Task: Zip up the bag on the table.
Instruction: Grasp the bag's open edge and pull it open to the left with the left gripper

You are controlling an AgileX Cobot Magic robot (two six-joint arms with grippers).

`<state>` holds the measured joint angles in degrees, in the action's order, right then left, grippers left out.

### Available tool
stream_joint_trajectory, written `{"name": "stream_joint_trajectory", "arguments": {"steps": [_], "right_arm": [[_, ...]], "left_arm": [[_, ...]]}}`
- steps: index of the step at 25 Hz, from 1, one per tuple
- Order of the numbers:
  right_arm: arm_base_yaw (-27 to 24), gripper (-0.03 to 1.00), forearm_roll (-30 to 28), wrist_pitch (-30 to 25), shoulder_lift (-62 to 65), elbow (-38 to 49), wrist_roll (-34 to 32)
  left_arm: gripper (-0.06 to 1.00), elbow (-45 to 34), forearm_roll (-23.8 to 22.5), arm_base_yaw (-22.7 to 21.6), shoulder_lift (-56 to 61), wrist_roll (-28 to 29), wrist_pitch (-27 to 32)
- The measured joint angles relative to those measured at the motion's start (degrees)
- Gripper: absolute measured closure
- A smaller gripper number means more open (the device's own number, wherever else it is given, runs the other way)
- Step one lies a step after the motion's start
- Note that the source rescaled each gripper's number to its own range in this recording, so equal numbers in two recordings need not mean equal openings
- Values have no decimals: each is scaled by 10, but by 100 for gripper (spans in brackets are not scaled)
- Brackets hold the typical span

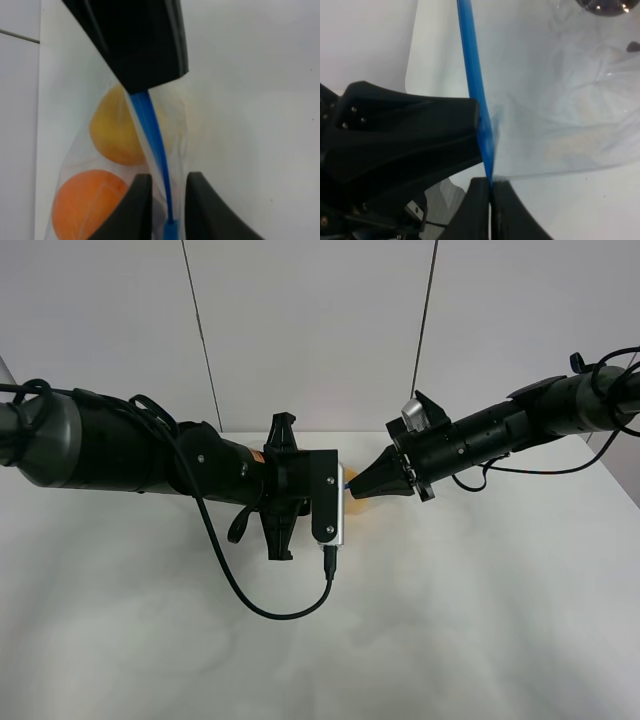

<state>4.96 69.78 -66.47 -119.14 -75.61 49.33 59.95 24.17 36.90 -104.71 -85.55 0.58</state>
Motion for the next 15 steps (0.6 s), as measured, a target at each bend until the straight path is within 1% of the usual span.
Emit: {"name": "stream_joint_trajectory", "arguments": {"steps": [5, 9, 12, 15], "right_arm": [[0, 97, 0, -5, 0, 0, 0], [0, 97, 0, -5, 0, 0, 0], [0, 97, 0, -5, 0, 0, 0], [0, 97, 0, -5, 0, 0, 0]], "left_arm": [[77, 0, 0, -3, 0, 0, 0], [75, 0, 1, -19, 0, 0, 1], [69, 0, 1, -25, 0, 0, 2], [61, 0, 1, -25, 0, 0, 12]]}}
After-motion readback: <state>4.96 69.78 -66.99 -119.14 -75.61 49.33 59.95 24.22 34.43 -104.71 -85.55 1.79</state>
